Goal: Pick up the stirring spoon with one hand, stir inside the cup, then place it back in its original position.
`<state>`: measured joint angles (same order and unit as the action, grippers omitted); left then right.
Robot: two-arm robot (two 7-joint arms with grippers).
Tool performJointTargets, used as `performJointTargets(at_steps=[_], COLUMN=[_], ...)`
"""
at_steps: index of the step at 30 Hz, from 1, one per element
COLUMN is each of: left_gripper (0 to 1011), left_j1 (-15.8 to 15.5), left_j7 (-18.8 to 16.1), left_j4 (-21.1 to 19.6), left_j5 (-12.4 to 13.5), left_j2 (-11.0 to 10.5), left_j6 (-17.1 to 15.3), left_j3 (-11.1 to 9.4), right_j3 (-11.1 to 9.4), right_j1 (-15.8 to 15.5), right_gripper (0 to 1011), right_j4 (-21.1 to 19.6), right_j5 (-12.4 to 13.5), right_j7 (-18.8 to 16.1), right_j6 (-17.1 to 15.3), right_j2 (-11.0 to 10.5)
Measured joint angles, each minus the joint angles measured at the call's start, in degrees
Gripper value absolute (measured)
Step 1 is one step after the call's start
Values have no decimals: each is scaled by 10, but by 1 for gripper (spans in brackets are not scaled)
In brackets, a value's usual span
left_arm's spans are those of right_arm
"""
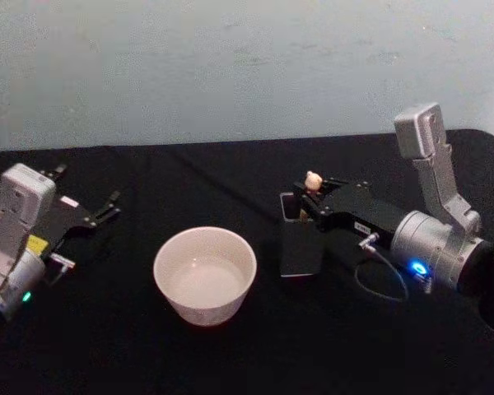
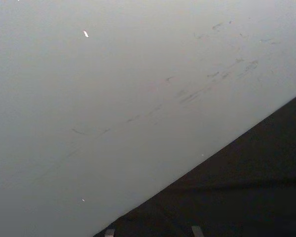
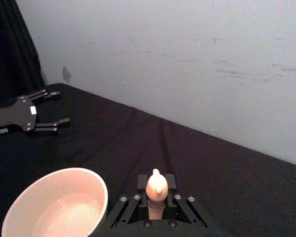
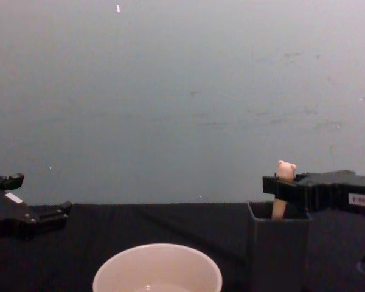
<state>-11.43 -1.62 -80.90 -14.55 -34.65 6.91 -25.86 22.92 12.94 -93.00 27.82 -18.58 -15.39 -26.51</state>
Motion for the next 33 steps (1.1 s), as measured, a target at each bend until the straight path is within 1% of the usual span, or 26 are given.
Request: performJointTargets(at_steps=[21,28,33], left_gripper=[1001,1001,1001], left_j1=[0,0,0], left_j7=[0,0,0], left_j4=[0,0,0], left_j5=[0,0,0], left_j2=[0,0,0], left_j6=[0,0,0], left_j3=[0,0,0], right_j3=[-7,-12,-16], right_j1=[0,-2,-3], right_gripper=[210,210,210], right_j4=[8,10,13], right_j5=[-10,-10,-5], right_j7=[0,2,4], right_j6=[-4,-7,-11], right_j2=[9,12,14])
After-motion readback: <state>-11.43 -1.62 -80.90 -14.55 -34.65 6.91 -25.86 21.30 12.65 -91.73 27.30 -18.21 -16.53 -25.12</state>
